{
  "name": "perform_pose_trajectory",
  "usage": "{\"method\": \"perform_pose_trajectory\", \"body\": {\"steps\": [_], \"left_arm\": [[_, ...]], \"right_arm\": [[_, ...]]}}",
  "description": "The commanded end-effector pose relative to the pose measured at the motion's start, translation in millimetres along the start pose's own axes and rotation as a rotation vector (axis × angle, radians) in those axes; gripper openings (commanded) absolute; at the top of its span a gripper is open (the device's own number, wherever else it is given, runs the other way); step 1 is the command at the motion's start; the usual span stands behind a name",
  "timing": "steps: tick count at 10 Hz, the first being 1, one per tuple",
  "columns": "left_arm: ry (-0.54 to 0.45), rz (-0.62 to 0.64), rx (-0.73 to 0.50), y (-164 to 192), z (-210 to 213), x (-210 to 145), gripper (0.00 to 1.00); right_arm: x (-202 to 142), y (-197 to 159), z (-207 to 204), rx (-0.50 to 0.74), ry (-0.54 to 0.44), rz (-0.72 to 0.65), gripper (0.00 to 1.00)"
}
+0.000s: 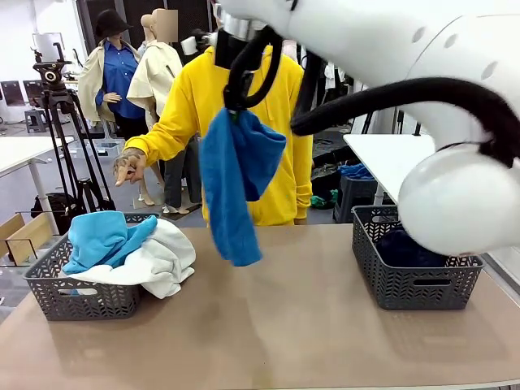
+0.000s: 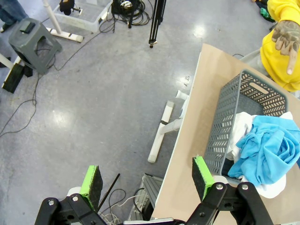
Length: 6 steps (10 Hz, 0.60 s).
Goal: Sort the tops and bottoms.
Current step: Sort the clothes according to human instructions.
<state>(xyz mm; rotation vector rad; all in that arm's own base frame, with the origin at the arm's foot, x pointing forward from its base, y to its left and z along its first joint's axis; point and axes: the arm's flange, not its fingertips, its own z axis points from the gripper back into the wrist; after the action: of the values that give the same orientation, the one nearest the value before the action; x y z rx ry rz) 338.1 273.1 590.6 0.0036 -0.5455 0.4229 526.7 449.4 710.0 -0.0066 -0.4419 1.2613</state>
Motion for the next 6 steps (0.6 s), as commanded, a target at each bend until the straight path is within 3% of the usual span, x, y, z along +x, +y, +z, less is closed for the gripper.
{"method": "perform_pose_trajectory", "body": {"steps": [1,4,6], "left_arm": [[0.009,-0.010,0.006,2.8,1.7,0.5,1.00],[0.009,-0.010,0.006,2.8,1.7,0.5,1.00],[0.009,-0.010,0.006,2.8,1.7,0.5,1.00]], "right_arm": [[155.2,-72.2,36.3,-0.045,-0.057,-0.072,0.00],[244.0,-51.6,25.8,0.028,-0.184,-0.223,0.00],[284.1,-49.0,-5.6,0.050,-0.199,-0.254,0.00]]}}
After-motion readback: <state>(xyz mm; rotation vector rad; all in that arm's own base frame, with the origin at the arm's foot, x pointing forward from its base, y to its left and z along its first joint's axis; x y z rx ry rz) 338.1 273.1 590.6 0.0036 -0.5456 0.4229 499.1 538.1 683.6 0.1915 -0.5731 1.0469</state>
